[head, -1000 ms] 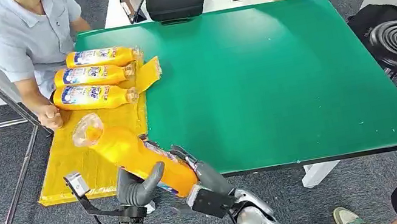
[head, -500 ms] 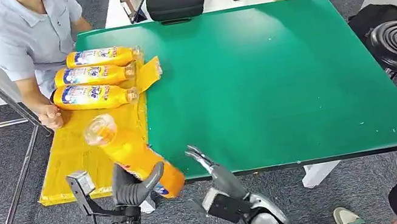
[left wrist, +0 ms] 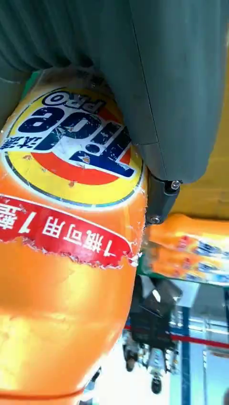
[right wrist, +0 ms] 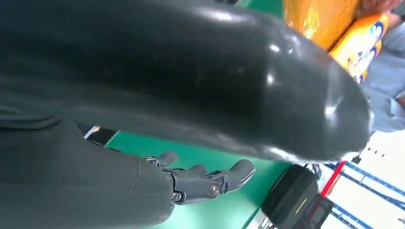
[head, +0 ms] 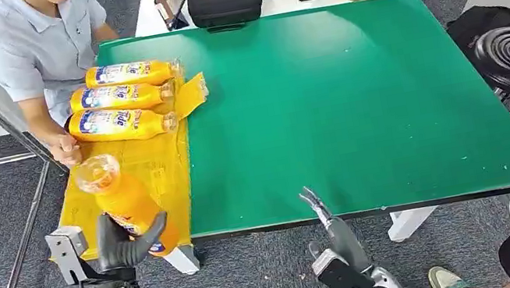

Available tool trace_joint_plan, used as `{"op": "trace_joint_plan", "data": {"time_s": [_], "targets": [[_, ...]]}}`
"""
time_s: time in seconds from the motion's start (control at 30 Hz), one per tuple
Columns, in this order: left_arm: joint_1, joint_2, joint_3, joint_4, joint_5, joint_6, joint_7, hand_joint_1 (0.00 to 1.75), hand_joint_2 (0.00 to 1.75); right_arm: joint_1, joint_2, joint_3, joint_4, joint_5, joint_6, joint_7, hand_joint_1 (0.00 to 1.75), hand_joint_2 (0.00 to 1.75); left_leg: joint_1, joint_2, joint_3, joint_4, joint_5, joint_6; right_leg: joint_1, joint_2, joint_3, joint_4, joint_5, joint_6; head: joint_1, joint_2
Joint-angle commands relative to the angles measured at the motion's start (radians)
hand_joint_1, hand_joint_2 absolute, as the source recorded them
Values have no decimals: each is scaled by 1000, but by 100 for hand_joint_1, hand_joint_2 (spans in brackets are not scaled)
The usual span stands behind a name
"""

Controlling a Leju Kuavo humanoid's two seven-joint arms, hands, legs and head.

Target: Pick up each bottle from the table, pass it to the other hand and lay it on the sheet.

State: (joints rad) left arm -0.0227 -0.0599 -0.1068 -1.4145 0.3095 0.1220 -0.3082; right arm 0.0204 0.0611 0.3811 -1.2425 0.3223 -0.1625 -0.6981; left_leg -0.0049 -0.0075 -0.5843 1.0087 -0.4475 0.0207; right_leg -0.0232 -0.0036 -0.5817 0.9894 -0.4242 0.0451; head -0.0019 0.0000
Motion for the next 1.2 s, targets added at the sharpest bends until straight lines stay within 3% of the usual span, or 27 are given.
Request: {"op": "trace_joint_plan", "data": {"time_s": [0.03,0.07,0.13,0.23,0.37,0.5,0.63,0.97,1.07,1.1,1.13,1.17,1.2], "targets": [[-89,29,2,81,-302,203,-73,175,175,-4,-22,-31,-11,-16,-10,0,0,0,2,-1,1,0,0,-1,2,-2,2,-1,-1,-2,0,0],[-89,29,2,81,-302,203,-73,175,175,-4,-22,-31,-11,-16,-10,0,0,0,2,-1,2,0,-1,-2,3,-2,4,-1,-1,-3,0,0],[-124,24,-38,149,-548,320,-73,175,175,-25,-25,-13,18,4,-28,0,0,0,2,-1,3,0,-1,-2,3,-2,4,-1,-1,-3,0,0],[-223,3,-124,338,-815,371,-43,175,175,-55,-31,21,17,-36,0,0,0,0,2,-3,2,-1,1,-1,2,-4,4,-2,0,-2,0,0],[-374,-29,-184,616,-954,350,7,175,175,-101,-21,49,44,-49,40,0,0,0,0,-5,1,-1,1,-1,0,-4,3,-1,0,-1,0,0],[-406,-31,-185,676,-973,360,5,175,175,-111,-17,56,53,-52,46,0,0,0,2,-1,3,-1,1,-1,2,-1,4,-2,2,-3,0,0],[-543,-36,-211,958,-1114,409,83,175,175,-156,2,97,98,-83,76,0,0,0,1,-1,3,0,2,-1,2,-2,3,-1,3,-4,0,0],[-579,-59,-182,1055,-1109,381,82,175,175,-147,12,97,138,-98,59,0,0,0,2,3,4,0,1,-1,3,1,4,-1,3,-4,0,0],[-604,-66,-180,1077,-1106,312,84,175,175,-159,14,87,154,-112,54,0,0,0,2,2,2,0,2,-1,2,0,3,-1,3,-3,0,0],[-604,-66,-180,1077,-1106,312,84,54,175,-159,14,87,154,-112,54,0,0,0,2,2,3,0,1,-1,3,1,4,-1,3,-4,0,0],[-617,-66,-201,1094,-1130,264,113,14,175,-165,15,79,166,-118,57,0,0,0,3,3,3,0,1,-2,3,1,4,-1,4,-4,0,0],[-617,-66,-201,1094,-1130,264,113,14,175,-165,15,79,166,-118,57,0,0,0,2,2,3,0,2,-1,2,1,4,-1,4,-4,0,0],[-619,-67,-202,1099,-1132,247,120,2,175,-167,14,78,171,-118,56,0,0,0,3,2,4,0,2,-2,3,1,5,-1,4,-4,0,0]]}}
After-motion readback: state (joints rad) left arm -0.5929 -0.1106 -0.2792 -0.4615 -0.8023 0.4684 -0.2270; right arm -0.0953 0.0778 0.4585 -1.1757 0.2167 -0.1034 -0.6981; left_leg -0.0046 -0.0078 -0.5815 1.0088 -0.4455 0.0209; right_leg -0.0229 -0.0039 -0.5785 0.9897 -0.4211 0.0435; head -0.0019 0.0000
